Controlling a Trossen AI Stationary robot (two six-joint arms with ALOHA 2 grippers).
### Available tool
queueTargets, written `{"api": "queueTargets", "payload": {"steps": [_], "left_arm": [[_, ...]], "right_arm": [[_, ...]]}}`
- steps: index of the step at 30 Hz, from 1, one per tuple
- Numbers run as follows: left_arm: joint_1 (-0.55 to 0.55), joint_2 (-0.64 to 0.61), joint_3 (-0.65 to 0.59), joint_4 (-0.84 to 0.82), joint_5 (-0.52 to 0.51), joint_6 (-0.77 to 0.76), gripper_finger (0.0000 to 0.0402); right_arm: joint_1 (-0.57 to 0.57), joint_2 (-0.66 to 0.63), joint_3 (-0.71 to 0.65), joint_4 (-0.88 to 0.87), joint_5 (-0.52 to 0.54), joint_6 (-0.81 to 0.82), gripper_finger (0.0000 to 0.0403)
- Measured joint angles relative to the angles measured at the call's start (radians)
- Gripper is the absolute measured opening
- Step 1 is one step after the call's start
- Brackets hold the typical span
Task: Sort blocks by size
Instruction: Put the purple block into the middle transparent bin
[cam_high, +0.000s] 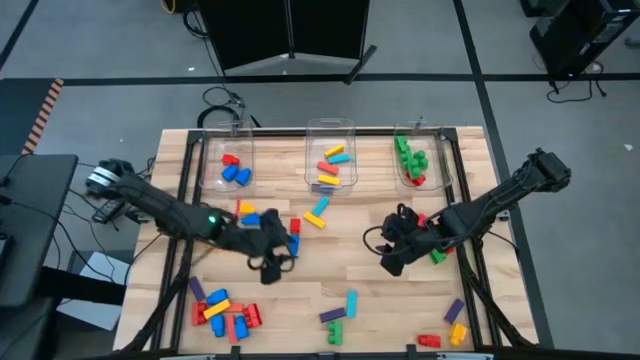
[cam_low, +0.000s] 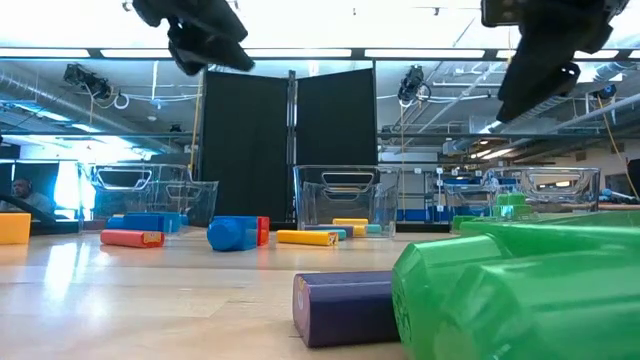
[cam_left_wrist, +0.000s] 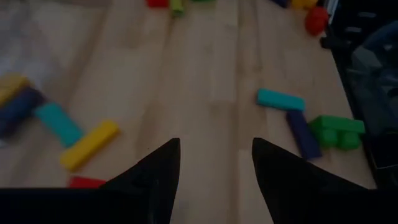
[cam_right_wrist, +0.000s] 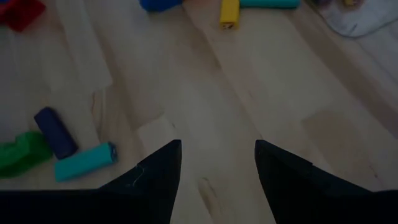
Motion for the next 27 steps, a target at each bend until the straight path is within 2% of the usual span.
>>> {"api": "queueTargets", "payload": {"steps": [7,10,15,20,23,27], "left_arm": [[-0.048,0.210,0.015,0.184,0.000,-0.105,0.0207],[-0.074,0.317,0.103,0.140,0.001,-0.098,0.0207],[-0.102,0.507,0.330,-0.063,0.008,-0.074,0.0207],[-0.103,0.666,0.540,-0.218,0.102,-0.015,0.0207],[-0.103,0.717,0.602,-0.219,0.159,0.000,0.0207],[-0.103,0.730,0.616,-0.172,0.212,0.004,0.0207]], "right_arm": [[0.038,0.001,-0.001,-0.018,-0.008,-0.038,0.0215],[0.053,0.001,-0.001,-0.024,-0.009,-0.042,0.0215],[0.071,0.001,-0.001,-0.029,-0.027,-0.042,0.0215],[0.082,0.001,-0.001,-0.030,-0.027,-0.042,0.0215],[0.083,0.001,-0.001,-0.030,-0.027,-0.042,0.0215],[0.083,0.001,-0.001,-0.030,-0.029,-0.042,0.0215]]}}
